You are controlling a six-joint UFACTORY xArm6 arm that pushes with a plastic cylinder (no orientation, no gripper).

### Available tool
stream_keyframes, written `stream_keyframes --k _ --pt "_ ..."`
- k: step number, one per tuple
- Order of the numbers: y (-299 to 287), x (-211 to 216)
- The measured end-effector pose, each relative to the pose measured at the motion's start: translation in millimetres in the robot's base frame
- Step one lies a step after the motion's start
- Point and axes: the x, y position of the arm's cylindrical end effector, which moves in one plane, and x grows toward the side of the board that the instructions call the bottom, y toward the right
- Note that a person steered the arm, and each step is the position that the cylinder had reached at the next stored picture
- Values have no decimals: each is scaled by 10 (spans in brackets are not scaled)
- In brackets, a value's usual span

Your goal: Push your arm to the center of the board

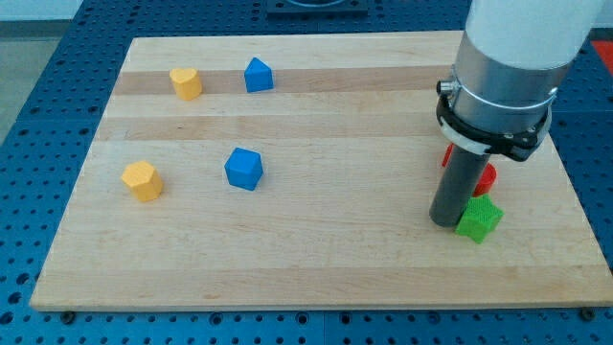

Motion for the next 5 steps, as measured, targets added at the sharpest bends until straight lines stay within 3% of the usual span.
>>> stream_keyframes --k 2,4,5 --pt "60 0" --pt "-676 -158" --pt "-678 -158"
